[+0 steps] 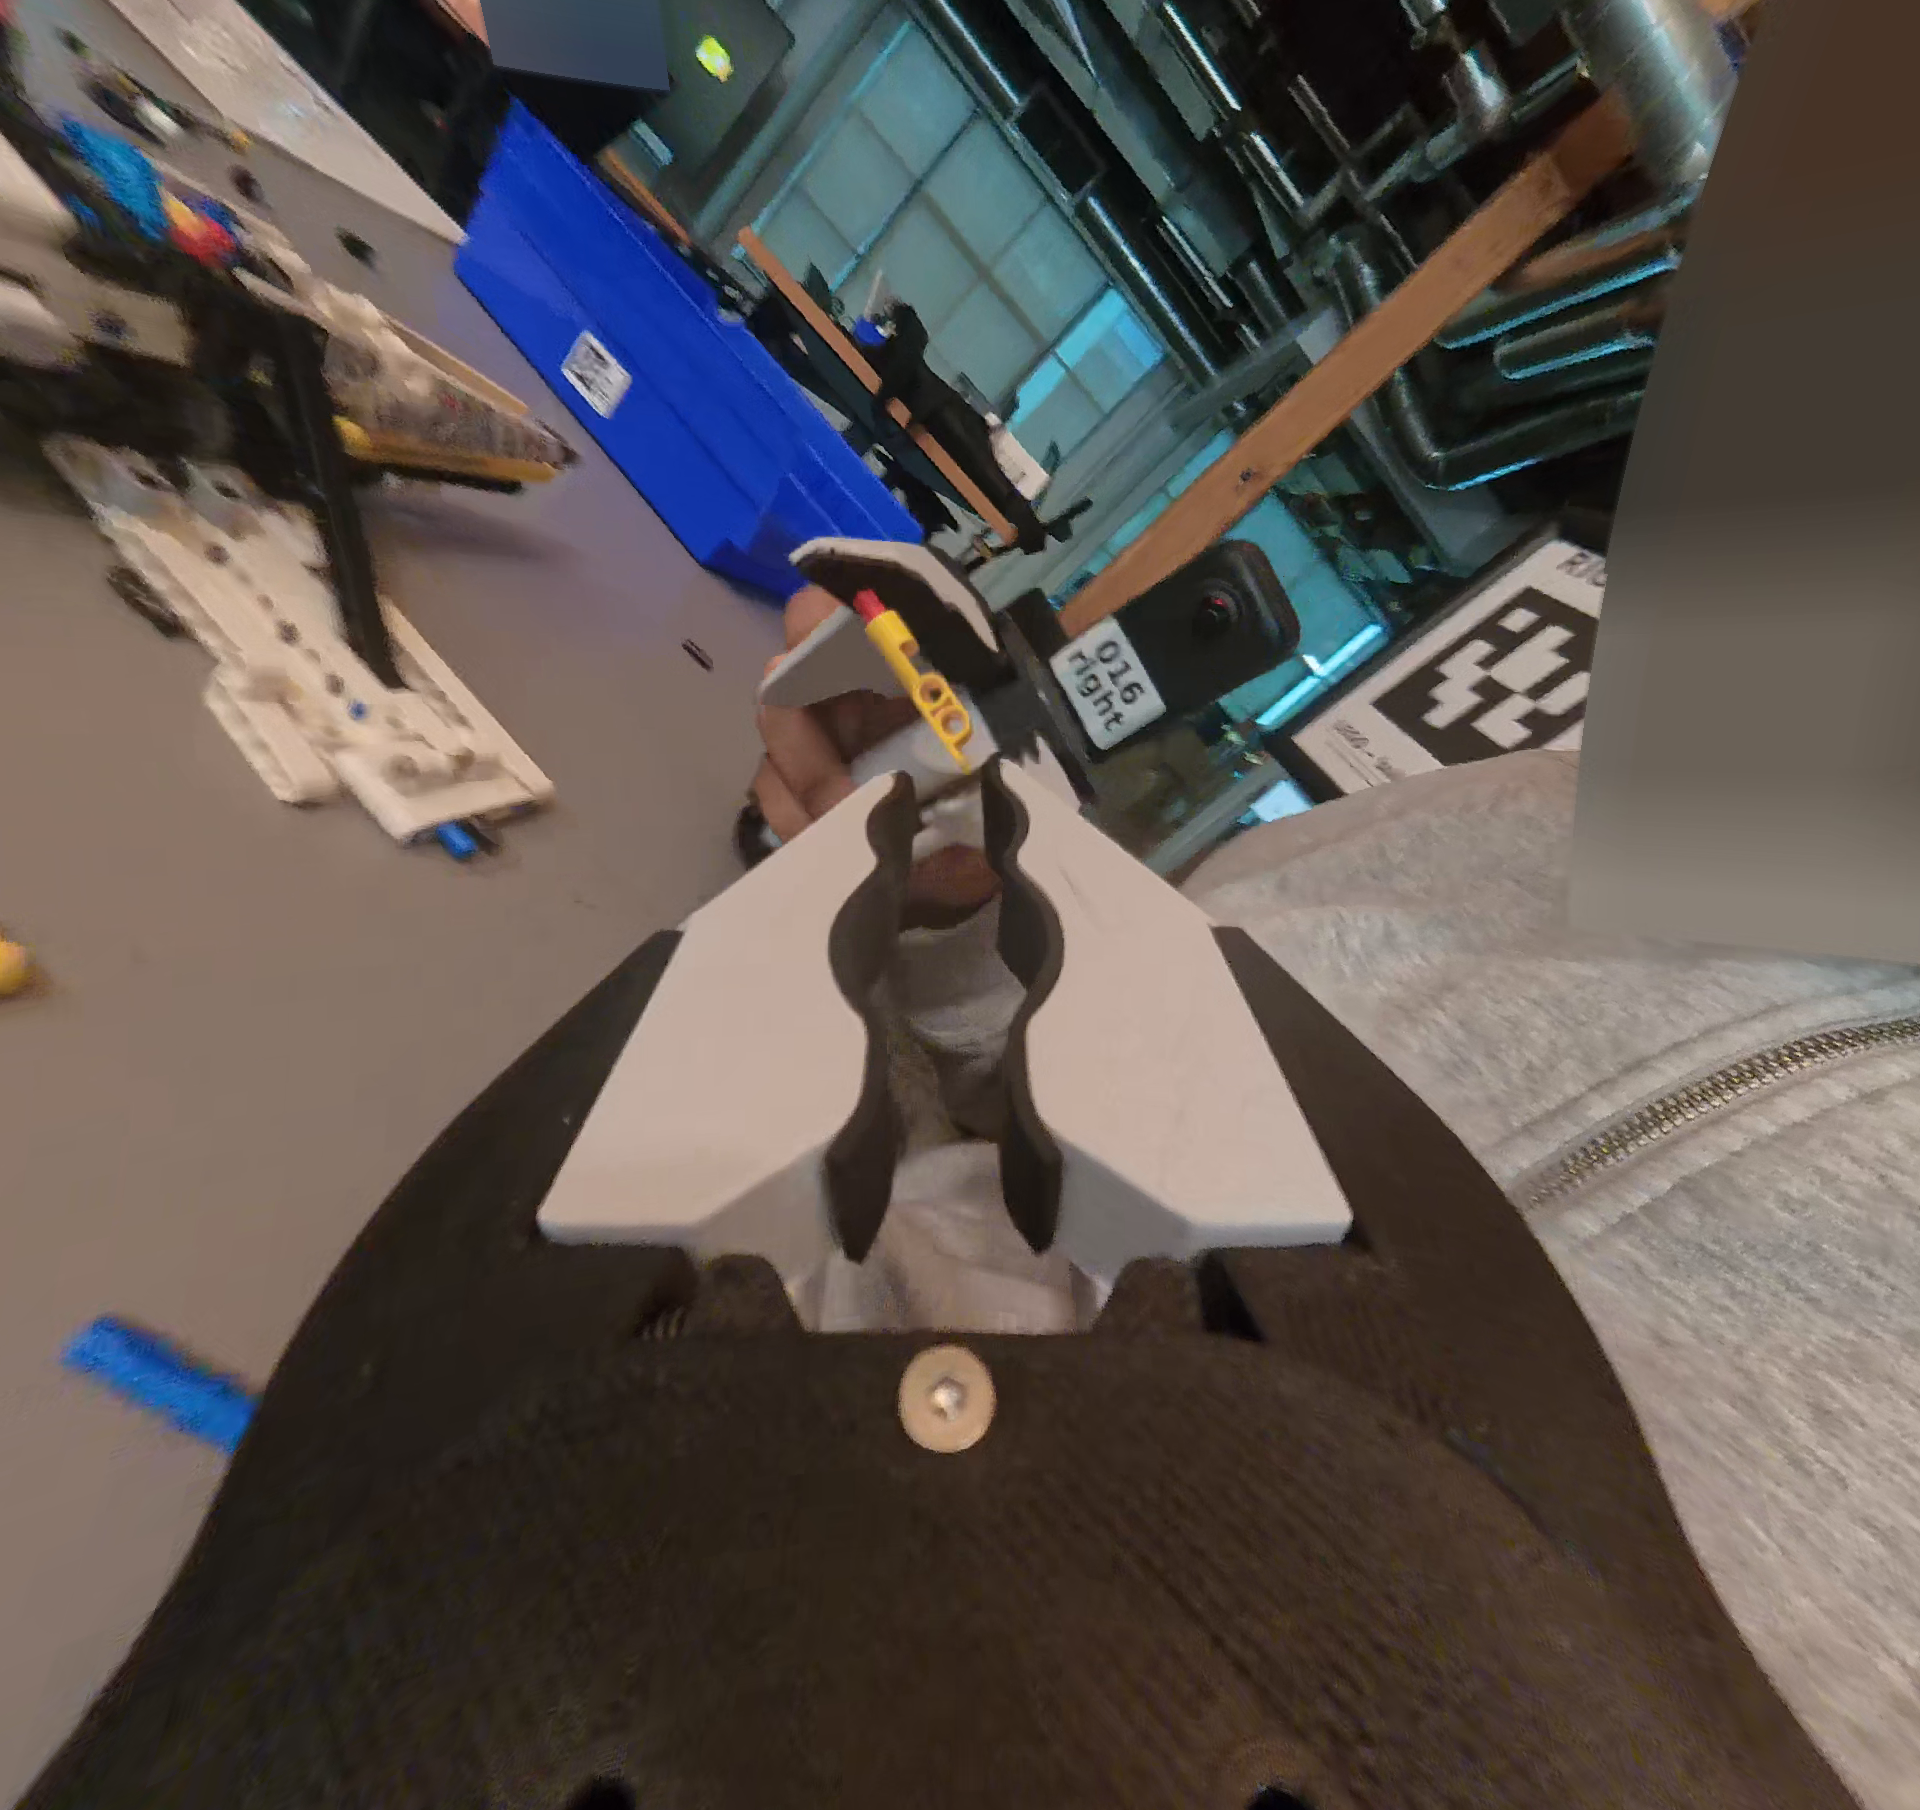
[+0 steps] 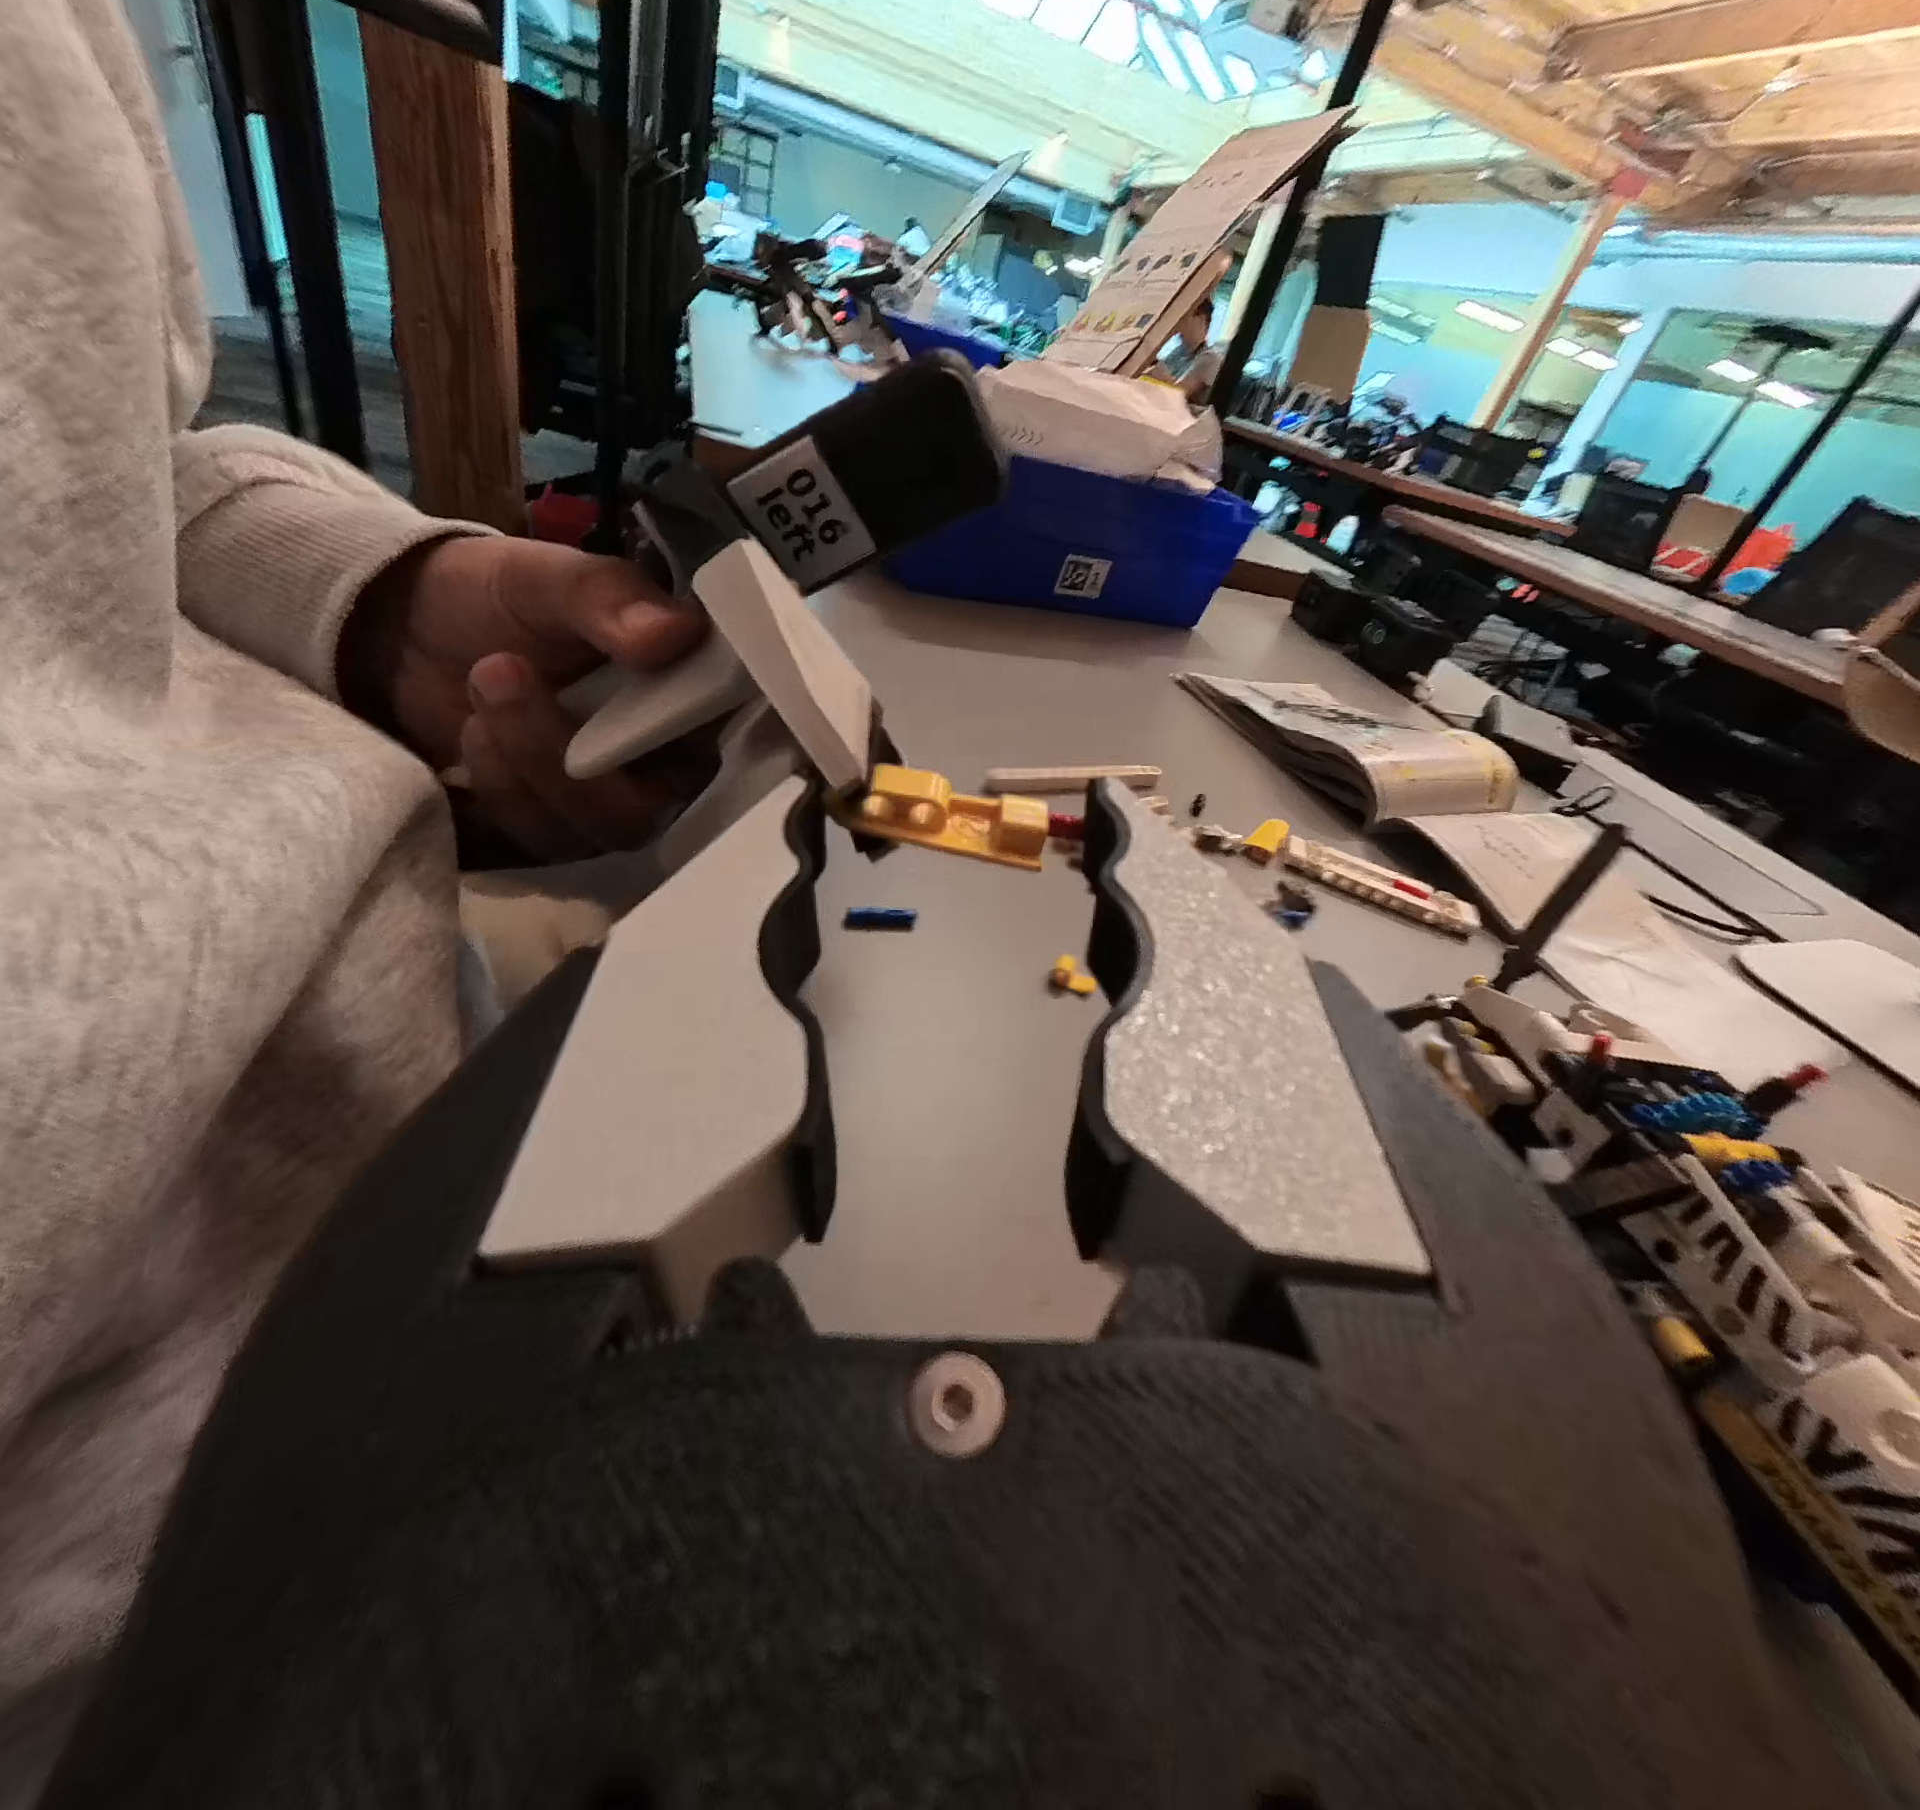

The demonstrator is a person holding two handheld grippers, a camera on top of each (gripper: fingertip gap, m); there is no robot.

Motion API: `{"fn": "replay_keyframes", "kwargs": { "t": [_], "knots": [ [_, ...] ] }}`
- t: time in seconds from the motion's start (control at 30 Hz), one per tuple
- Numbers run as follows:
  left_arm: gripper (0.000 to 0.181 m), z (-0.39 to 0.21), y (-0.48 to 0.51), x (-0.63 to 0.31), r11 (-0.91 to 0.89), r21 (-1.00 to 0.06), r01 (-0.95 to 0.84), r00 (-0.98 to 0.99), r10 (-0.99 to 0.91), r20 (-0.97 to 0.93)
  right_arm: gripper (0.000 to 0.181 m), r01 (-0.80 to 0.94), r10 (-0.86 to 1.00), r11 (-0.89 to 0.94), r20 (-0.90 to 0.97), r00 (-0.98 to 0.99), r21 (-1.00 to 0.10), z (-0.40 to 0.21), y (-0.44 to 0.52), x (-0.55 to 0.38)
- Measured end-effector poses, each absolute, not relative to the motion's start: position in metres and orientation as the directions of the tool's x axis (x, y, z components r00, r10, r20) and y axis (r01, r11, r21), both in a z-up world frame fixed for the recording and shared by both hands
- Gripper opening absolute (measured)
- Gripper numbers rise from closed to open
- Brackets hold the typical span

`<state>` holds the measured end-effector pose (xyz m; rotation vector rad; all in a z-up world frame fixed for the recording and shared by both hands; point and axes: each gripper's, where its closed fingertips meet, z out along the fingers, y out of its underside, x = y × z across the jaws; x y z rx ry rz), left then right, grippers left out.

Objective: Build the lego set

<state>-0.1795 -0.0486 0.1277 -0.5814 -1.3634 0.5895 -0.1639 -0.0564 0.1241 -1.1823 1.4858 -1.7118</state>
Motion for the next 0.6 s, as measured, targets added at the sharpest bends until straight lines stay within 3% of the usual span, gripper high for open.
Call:
{"fn": "replay_keyframes", "kwargs": {
  "t": [0.17, 0.27, 0.4, 0.5, 0.6],
  "knots": [
    [0.013, 0.116, -0.099, -0.157, 0.544, -0.838, -0.048, -0.147, 0.826, 0.544, 0.049, -0.139, -0.735, -0.233, 0.268, -0.623, -0.962, 0.130, -0.087, -0.201],
    [0.015, 0.104, -0.132, -0.145, 0.374, -0.926, 0.055, -0.331, 0.882, 0.336, 0.049, -0.188, -0.536, -0.262, 0.305, -0.787, -0.946, 0.136, -0.112, -0.243],
    [0.014, 0.105, -0.159, -0.143, 0.140, -0.982, 0.125, -0.441, 0.894, 0.071, 0.049, -0.067, -0.369, -0.309, 0.184, -0.911, -0.949, 0.155, -0.122, -0.288],
    [0.007, 0.124, -0.165, -0.144, 0.028, -0.999, 0.019, -0.457, 0.889, 0.016, 0.047, -0.001, -0.302, -0.311, 0.100, -0.948, -0.950, 0.160, -0.128, -0.311],
    [0.007, 0.132, -0.164, -0.138, 0.044, -0.996, -0.071, -0.424, 0.903, 0.070, 0.049, -0.060, -0.182, -0.323, 0.124, -0.975, -0.944, 0.160, -0.133, -0.326]
  ]
}}
